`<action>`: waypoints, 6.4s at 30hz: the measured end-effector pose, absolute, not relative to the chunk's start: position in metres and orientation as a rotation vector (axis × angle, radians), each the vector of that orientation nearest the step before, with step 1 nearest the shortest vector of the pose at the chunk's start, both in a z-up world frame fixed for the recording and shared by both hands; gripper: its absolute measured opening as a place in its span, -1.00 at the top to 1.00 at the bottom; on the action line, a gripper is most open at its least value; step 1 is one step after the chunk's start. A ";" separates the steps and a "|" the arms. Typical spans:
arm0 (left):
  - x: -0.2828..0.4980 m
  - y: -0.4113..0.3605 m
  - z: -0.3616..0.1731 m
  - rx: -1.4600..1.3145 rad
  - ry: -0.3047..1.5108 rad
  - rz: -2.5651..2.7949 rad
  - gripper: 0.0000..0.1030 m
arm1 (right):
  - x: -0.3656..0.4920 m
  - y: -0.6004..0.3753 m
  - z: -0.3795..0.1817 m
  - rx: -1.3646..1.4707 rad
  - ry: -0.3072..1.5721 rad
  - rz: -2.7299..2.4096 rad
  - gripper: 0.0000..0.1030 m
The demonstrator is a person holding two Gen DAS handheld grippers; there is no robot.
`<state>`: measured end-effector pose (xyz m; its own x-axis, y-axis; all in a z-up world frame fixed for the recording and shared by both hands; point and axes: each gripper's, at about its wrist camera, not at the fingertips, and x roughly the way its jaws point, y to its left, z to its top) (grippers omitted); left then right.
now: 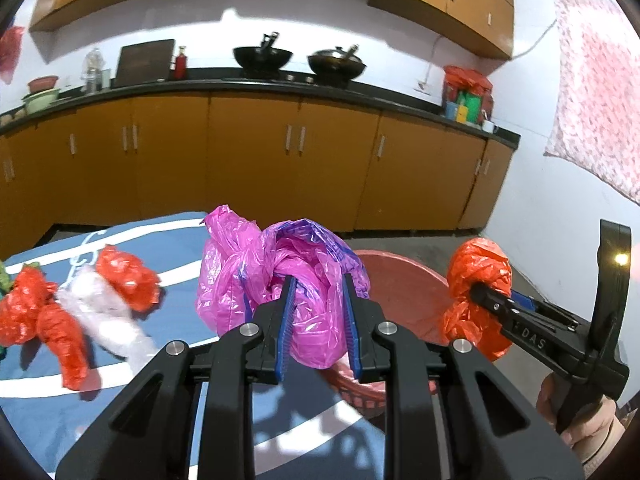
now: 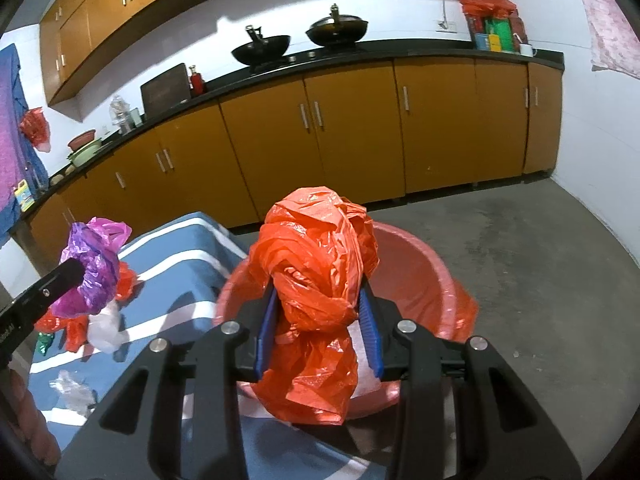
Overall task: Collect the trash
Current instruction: 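Carry the pink bag and red bag toward the red basket with both grippers, then open both grippers over the red basket to drop the bags, then move both grippers back over the bags on the table, then grasp the small clear plastic bag with the right gripper, then grasp the long red plastic bag with the left gripper while the right gripper holds the clear bag, then lift and carry the red bag and clear bag over the red basket with both grippers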
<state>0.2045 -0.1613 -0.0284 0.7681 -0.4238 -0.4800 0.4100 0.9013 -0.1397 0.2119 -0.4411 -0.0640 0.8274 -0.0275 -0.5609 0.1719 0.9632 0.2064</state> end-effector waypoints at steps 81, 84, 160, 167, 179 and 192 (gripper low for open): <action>0.132 0.148 -0.071 -0.122 0.514 0.331 -0.44 | 0.189 -0.143 -0.082 -0.007 0.694 0.485 -0.33; 0.134 0.162 -0.075 -0.133 0.522 0.350 -0.48 | 0.193 -0.127 -0.092 -0.038 0.720 0.496 -0.34; 0.233 0.123 -0.053 -0.189 0.582 0.135 0.69 | 0.218 -0.193 -0.057 0.072 0.653 0.389 0.58; 0.223 0.091 -0.029 -0.164 0.540 0.055 0.69 | 0.207 -0.208 -0.045 0.080 0.621 0.363 0.58; 0.212 0.027 -0.010 -0.123 0.520 -0.085 0.69 | 0.200 -0.264 -0.038 0.109 0.583 0.252 0.58; 0.202 -0.046 -0.014 -0.097 0.530 -0.232 0.69 | 0.194 -0.331 -0.034 0.118 0.546 0.094 0.58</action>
